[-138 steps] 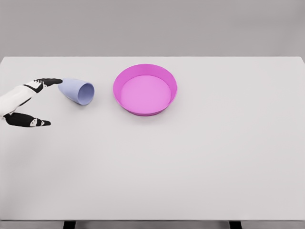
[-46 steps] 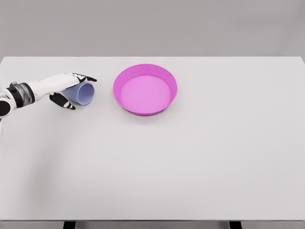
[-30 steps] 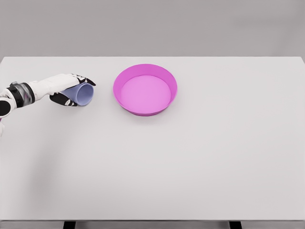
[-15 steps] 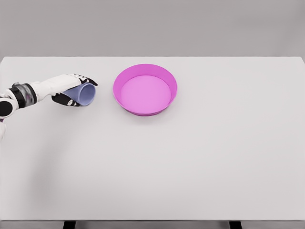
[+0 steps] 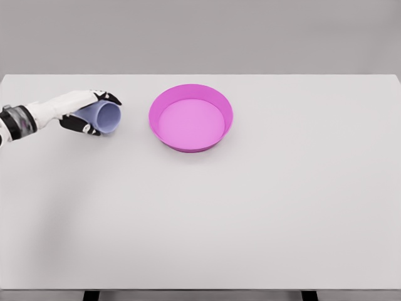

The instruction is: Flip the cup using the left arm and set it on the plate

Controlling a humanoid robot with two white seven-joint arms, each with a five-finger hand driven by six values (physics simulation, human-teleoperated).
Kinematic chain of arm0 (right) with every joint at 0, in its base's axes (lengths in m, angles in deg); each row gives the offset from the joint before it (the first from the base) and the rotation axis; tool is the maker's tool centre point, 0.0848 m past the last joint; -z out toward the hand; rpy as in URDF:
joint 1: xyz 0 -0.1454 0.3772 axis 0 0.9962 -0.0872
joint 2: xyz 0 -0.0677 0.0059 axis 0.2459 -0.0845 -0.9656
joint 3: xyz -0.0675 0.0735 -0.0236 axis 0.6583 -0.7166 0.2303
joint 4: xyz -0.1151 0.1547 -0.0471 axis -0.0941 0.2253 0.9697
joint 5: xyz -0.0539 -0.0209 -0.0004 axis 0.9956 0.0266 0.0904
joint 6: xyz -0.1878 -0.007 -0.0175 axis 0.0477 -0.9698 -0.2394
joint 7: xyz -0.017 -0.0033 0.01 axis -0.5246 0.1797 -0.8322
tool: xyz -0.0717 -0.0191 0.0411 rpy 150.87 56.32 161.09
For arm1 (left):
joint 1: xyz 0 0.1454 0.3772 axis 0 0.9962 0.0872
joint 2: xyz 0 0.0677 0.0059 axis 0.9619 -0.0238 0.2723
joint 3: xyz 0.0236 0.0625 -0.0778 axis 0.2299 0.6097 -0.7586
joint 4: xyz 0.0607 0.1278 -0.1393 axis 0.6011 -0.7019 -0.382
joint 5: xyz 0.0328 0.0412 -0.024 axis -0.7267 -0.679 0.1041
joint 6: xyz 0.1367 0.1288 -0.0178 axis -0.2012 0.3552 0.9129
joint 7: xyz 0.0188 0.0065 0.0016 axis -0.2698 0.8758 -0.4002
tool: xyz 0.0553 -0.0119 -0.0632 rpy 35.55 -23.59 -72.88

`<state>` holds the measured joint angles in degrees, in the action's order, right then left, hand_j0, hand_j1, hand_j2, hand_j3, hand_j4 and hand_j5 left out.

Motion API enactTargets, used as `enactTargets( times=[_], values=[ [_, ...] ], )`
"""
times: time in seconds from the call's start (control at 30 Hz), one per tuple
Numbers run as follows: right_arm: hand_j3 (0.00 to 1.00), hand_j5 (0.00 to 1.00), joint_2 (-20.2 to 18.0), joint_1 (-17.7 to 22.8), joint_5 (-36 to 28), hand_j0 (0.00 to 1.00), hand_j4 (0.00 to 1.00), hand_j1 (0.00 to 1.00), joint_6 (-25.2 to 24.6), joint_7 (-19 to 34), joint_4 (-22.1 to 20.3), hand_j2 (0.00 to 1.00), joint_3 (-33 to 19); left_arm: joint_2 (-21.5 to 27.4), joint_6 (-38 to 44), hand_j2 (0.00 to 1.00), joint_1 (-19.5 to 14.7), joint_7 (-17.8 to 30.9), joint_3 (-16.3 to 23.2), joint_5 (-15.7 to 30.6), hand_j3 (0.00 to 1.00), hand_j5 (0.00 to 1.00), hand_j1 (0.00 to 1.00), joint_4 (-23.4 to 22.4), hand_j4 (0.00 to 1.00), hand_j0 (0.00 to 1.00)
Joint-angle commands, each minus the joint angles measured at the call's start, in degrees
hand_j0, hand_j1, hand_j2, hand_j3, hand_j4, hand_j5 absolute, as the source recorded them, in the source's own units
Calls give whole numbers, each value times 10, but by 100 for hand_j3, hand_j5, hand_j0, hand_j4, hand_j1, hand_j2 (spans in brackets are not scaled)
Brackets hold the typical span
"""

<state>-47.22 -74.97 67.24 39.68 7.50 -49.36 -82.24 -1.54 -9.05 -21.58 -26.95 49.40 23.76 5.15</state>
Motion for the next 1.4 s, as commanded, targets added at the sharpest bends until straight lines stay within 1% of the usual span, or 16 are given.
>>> enactTargets(
  times=[0.0, 0.2, 0.33, 0.4, 0.47, 0.57, 0.7, 0.8, 0.83, 0.9, 1.0, 1.1, 1.2, 1.27, 1.33, 1.37],
  values=[
    [100, 100, 0, 0, 0, 100, 100, 100, 0, 0, 0, 100, 0, 5, 2, 61, 0, 0, -1, 45, 61, 61, 61, 1, 61, 61],
    [100, 100, 0, 0, 0, 100, 100, 100, -1, 0, 0, 100, 0, 4, 2, 60, 4, 0, 7, 129, 60, 60, 60, 4, 60, 60],
    [100, 100, 0, 0, 0, 100, 100, 100, 0, 0, 0, 100, 0, 3, 2, 60, 6, 0, 9, 155, 60, 60, 60, 5, 60, 60],
    [100, 100, 0, 0, 0, 100, 100, 100, 0, 0, 0, 100, 0, 1, 2, 60, 15, 0, 9, 183, 60, 60, 60, 6, 60, 60],
    [100, 100, 0, 0, 0, 100, 100, 100, 0, 0, 0, 100, 0, -2, 2, 58, 21, 0, 9, 202, 58, 58, 58, 7, 58, 58],
    [100, 100, 0, 0, 0, 100, 100, 100, 0, 0, 0, 100, 0, -9, 2, 58, 30, 0, 9, 211, 58, 58, 58, 29, 58, 58],
    [100, 100, 0, 0, 0, 100, 100, 100, 0, 0, 0, 100, 0, -21, 2, 57, 29, -1, 9, 212, 57, 57, 57, 34, 57, 57],
    [100, 100, 0, 0, 0, 100, 100, 100, 0, 0, 0, 100, 0, -23, 2, 57, 29, 0, 10, 225, 57, 57, 57, 37, 57, 57],
    [100, 100, 0, 0, 0, 100, 100, 100, 0, 0, 0, 100, 0, -22, 2, 57, 29, 0, 10, 233, 57, 57, 57, 47, 57, 57],
    [100, 100, 0, 0, 0, 100, 100, 100, 0, 0, 0, 100, 0, -23, 2, 57, 30, 0, 11, 249, 57, 57, 57, 52, 57, 57],
    [100, 100, 0, 0, 0, 100, 100, 100, 0, 0, 0, 100, 0, -32, 2, 57, 30, 0, 11, 249, 57, 57, 57, 66, 57, 57],
    [100, 100, 0, 0, 0, 100, 100, 100, 0, 0, 0, 100, 0, -43, 2, 57, 30, 0, 27, 249, 57, 57, 57, 83, 57, 57],
    [100, 100, 0, 0, 0, 100, 100, 100, 0, 0, 0, 100, 0, -55, 2, 57, 31, 2, 31, 249, 57, 57, 57, 101, 57, 57],
    [100, 100, 0, 0, 0, 100, 100, 100, 0, 0, 0, 100, 0, -57, 2, 57, 30, 2, 52, 249, 57, 57, 57, 104, 57, 57],
    [100, 100, 0, 0, 0, 100, 100, 100, 0, 0, 0, 100, 0, -70, 2, 57, 30, 2, 57, 249, 57, 57, 57, 105, 57, 57],
    [100, 100, 0, 0, 0, 100, 100, 100, 0, 0, 0, 100, 0, -71, 2, 57, 29, 2, 66, 249, 57, 57, 57, 106, 57, 57]
  ],
)
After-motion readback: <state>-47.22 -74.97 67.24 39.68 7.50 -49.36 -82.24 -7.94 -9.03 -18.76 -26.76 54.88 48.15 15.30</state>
